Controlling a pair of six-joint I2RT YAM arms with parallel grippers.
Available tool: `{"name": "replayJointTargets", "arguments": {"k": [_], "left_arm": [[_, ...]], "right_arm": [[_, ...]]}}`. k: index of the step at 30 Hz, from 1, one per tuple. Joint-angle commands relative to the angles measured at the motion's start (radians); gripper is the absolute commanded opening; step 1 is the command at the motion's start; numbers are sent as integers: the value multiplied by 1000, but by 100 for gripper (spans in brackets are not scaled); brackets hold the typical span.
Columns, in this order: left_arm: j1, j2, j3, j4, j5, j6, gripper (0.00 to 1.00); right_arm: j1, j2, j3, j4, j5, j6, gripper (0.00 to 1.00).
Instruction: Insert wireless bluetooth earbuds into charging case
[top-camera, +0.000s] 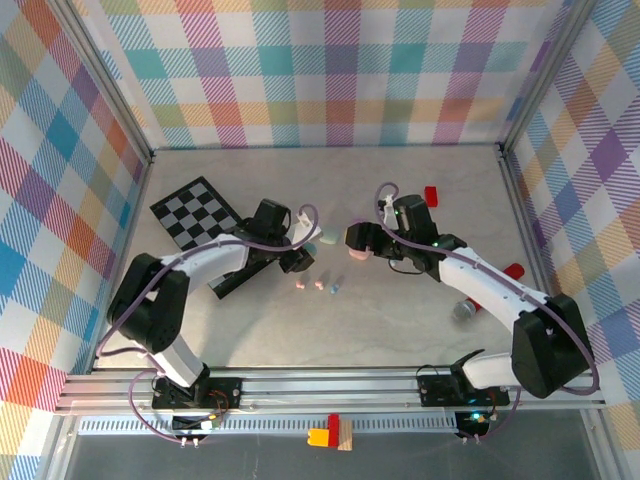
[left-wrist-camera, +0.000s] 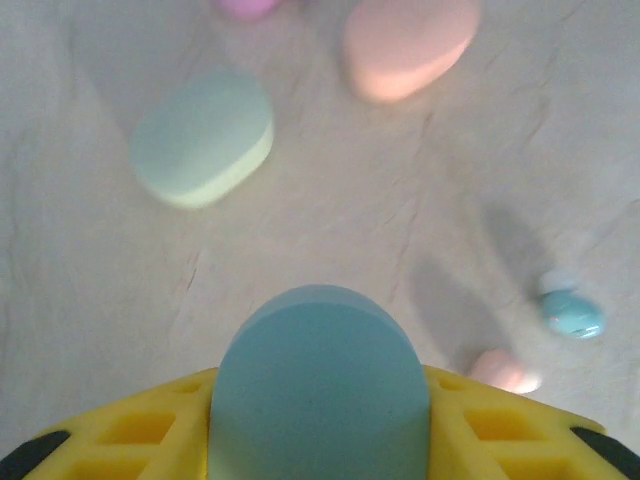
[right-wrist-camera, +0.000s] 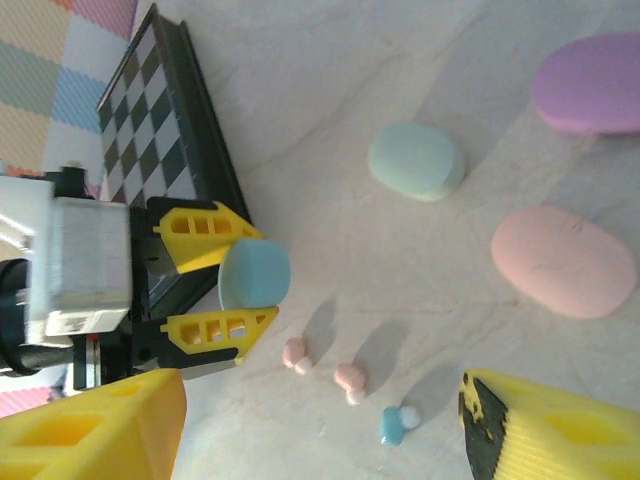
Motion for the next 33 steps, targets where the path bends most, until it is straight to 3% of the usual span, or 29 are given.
{"name": "replayJointTargets", "arguments": {"k": [1,7,14,19,26,33], "left_arm": [[-17,-78,-61,183,131,6,44],[-33,-188,-149,319,246,30,44],[-63,-219,-147,300,249,38,44],[-80,-222,-136,290,250,46,44],[-93,-228,-131,282,260,49,44],[-100,-217,-124,298,248,38,45]], "right_arm": [[-11,-32,-17,-16,-111,38,72],[-11,0,-2,40,-269,46,72],[0,75,31,111,-406,73,71],[14,101,53,114,-407,78,70],[14,125,52,119,-398,98,54],[32,166,73,118,-439,98,54]]}}
